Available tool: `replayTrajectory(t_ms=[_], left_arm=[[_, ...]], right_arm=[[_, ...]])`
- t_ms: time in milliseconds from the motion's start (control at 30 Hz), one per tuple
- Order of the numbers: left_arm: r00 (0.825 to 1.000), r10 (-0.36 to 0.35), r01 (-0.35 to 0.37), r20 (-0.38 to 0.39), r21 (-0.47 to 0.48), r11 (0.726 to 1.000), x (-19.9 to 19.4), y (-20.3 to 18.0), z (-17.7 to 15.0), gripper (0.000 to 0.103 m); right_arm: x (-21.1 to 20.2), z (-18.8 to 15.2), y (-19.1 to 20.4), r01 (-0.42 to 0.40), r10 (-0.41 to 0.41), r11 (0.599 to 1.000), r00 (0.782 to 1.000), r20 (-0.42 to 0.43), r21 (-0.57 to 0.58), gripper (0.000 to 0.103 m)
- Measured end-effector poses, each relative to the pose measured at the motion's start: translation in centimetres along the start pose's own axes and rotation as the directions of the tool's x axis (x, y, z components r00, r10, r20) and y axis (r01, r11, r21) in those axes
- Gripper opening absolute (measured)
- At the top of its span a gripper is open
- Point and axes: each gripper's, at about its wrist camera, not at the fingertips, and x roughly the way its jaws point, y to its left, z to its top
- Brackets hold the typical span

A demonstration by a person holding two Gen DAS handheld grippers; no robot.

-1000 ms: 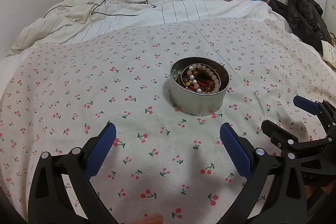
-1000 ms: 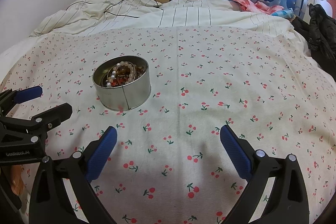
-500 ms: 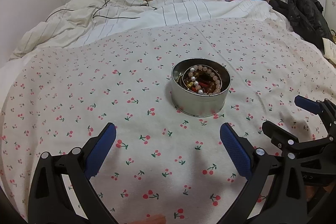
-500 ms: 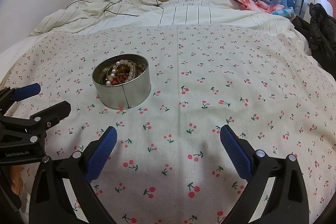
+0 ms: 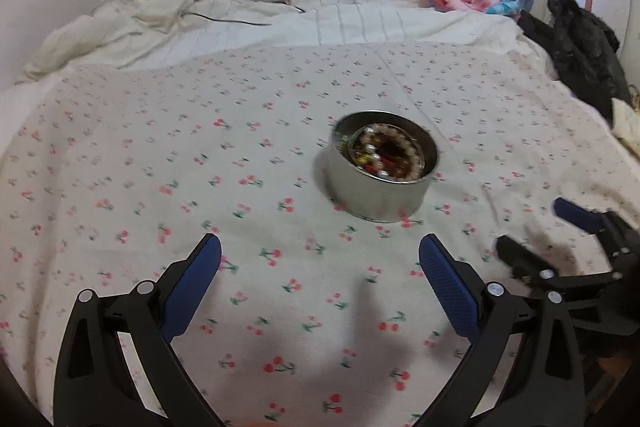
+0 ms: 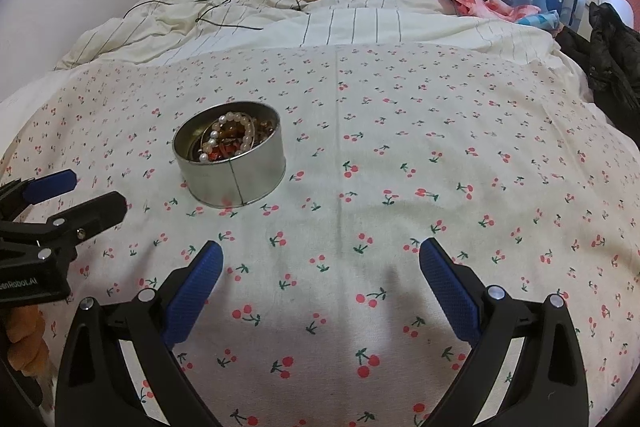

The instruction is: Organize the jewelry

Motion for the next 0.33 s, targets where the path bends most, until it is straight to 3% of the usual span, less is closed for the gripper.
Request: replayTrajectory(t_ms=[167,333], left_arm=[[0.998,0.007,-0.01,-0.069,-0.042,0.999,1.0,0.6,0.4,0.095],[0.997,0.016,-0.019,-0.07,-0.036,0.999,1.0,0.6,0.4,0.095]], right_arm=[[-0.2,0.1,0.0,0.009,-0.009,1.0,1.0,0.008,-0.004,0.094],[-0.2,0.1,0.1,0.011,-0.011,1.0,1.0,0.005,-0.011,0.094]])
